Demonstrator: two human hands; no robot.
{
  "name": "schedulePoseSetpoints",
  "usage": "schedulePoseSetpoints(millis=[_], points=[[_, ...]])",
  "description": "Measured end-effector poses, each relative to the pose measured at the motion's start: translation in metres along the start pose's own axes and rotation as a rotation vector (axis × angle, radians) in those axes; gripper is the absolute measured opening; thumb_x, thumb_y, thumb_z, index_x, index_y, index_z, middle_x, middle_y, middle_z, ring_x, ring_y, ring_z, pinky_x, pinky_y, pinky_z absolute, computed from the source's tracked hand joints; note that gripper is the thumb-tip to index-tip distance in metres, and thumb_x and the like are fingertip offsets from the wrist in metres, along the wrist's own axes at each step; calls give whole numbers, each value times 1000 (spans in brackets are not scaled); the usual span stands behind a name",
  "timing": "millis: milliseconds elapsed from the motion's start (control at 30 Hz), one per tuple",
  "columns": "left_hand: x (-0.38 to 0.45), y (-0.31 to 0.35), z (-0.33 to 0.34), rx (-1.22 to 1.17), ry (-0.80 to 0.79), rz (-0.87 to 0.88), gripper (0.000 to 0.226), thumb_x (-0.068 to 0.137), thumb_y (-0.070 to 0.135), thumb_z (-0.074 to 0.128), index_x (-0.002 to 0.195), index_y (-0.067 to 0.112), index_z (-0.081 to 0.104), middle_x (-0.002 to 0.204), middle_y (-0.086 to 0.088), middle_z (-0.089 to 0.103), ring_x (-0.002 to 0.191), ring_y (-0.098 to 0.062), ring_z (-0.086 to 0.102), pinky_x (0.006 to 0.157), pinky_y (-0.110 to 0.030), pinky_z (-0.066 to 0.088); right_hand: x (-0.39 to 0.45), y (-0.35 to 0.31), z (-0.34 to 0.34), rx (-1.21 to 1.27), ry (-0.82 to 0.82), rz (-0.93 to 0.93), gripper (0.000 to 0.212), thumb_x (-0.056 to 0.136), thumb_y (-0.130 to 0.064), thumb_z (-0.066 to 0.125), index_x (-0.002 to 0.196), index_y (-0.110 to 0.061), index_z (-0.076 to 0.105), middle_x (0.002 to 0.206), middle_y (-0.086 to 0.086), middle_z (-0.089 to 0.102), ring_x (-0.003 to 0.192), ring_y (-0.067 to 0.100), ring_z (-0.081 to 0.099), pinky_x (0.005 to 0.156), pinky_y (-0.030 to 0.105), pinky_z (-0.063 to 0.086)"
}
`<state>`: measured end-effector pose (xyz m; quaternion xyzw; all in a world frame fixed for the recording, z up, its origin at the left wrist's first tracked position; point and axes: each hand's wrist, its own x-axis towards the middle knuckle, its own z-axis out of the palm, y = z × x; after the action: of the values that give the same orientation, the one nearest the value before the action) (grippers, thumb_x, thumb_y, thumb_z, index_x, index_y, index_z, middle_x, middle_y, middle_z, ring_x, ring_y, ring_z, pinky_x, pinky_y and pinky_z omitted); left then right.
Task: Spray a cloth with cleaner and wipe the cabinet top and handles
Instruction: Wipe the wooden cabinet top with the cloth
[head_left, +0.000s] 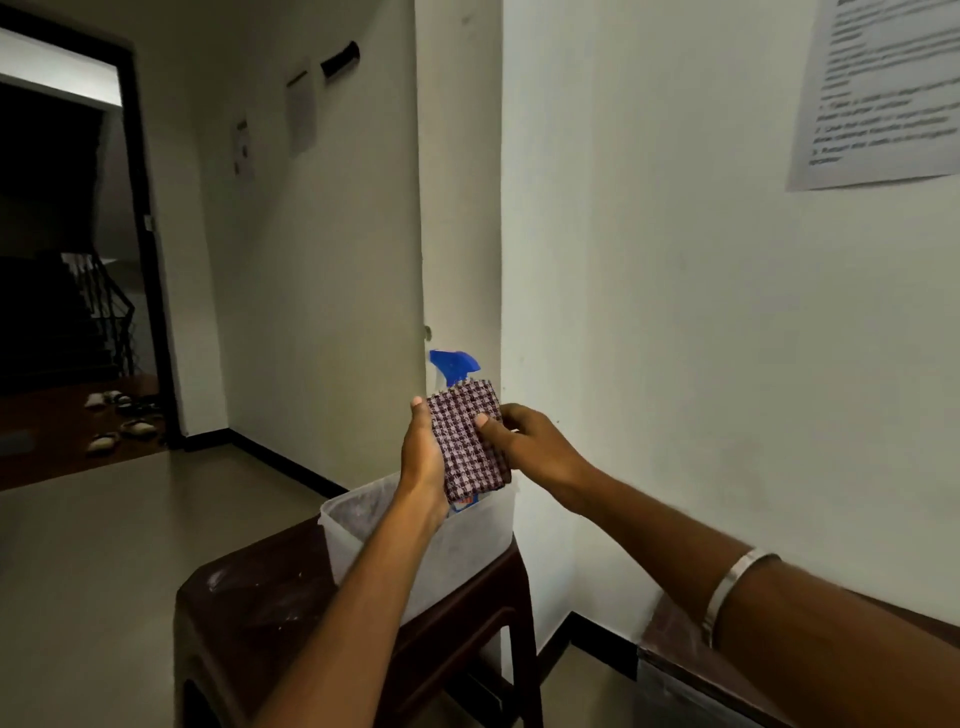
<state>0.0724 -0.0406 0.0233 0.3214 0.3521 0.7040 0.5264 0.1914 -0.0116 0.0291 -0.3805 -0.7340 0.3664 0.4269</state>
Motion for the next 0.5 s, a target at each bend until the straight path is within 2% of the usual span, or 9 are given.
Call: schedulePoseSetpoints(millis=[100,167,300,400,500], points=[[-8,-9,17,-5,-57,-24,56,100,55,22,95,17,63,94,-14,68,85,-31,66,70,-46,54,-9,1,-11,78,28,26,46,92,-35,62,129,-9,52,119,3,64,102,16,64,83,26,55],[-12,-15,29,3,-79,-26,55,100,54,22,93,18,63,91,-13,69,83,-31,67,69,-46,54,-14,4,-22,174,36,61,44,90,-32,65,124,-6,56,114,4,67,100,18,66,84,30,56],[-16,-35,54,-6,-136,-48,57,101,53,23,106,14,65,100,-14,69,93,-32,66,83,-52,53,-30,17,-48,405,55,87,33,90,-26,65,118,-7,63,110,10,71,101,24,69,90,38,55],[-17,-61,80,2,-172,-80,58,100,54,24,104,15,67,103,-14,71,95,-31,67,77,-46,55,-48,31,-73,540,67,76,33,91,-20,63,122,-10,56,115,11,68,106,26,67,91,40,55],[-19,-86,106,30,-191,-120,62,100,56,21,112,15,66,109,-15,69,96,-30,67,76,-43,56,-66,45,-103,545,67,67,41,89,-11,64,127,-13,49,122,14,62,111,30,63,92,43,54]])
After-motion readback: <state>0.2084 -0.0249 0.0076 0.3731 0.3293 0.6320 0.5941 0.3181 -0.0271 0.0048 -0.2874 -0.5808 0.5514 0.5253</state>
